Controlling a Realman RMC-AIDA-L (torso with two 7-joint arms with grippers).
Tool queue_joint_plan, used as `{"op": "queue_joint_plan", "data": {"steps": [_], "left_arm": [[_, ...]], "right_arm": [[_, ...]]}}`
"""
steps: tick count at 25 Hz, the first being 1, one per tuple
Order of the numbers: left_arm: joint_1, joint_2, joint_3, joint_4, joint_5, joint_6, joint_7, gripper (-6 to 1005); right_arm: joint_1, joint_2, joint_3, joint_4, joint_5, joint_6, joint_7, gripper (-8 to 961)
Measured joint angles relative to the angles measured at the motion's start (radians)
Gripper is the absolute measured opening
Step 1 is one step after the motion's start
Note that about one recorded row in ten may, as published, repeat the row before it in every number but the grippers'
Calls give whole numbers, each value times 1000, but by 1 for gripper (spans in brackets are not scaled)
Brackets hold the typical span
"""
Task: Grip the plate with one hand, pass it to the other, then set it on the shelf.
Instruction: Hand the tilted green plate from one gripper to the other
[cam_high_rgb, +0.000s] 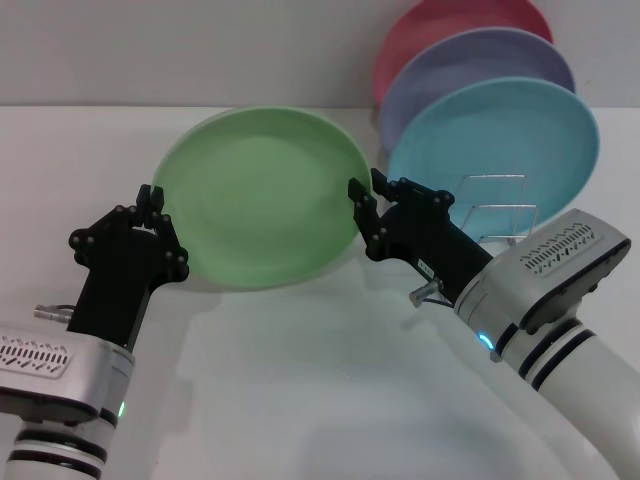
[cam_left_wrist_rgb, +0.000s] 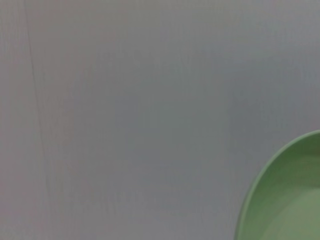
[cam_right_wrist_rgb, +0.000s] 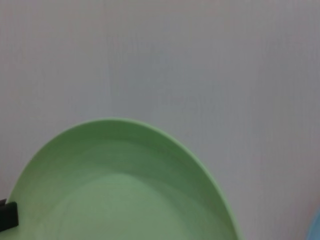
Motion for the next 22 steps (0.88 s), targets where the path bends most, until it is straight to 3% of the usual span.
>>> {"op": "queue_joint_plan", "data": {"steps": [22], "left_arm": [[-1, 0, 7, -2, 0, 0, -1, 93]], "right_arm": [[-1, 0, 1, 2, 0, 0, 0, 151]]}}
